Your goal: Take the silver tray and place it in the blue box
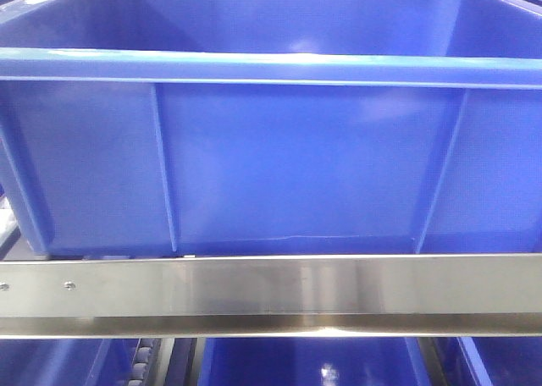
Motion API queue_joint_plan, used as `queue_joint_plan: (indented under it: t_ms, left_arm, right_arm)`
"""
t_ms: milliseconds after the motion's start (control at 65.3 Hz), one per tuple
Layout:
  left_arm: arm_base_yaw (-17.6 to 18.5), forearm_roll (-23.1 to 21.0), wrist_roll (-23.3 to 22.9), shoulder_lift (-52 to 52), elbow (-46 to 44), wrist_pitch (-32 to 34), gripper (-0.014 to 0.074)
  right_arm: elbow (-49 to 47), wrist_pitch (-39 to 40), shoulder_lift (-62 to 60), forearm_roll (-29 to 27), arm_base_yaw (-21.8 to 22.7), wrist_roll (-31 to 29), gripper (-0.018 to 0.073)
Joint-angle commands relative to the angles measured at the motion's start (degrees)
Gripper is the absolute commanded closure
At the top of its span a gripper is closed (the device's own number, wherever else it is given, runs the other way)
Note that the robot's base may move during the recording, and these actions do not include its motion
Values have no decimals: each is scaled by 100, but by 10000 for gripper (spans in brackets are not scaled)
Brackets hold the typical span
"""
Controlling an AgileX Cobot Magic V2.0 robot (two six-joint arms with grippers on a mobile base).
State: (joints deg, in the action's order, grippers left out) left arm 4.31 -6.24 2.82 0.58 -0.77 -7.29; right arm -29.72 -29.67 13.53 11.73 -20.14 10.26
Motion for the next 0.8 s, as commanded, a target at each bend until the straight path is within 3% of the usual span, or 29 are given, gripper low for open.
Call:
queue_joint_plan:
  t_ms: [0, 31, 61, 781]
  left_arm:
    - [-148, -78, 8, 100, 149, 1149, 701]
    - [-203, -78, 8, 100, 257, 1391, 701]
    - [-239, -66, 8, 113, 226, 1178, 701]
    - [-279, -66, 8, 113, 226, 1249, 701]
  right_arm:
    - [-152, 513, 64, 115, -6, -46, 503]
    - [-152, 506, 64, 115, -6, -46, 503]
    - [-152, 506, 64, 115, -6, -46, 503]
    - [-152, 479, 64, 115, -6, -46, 503]
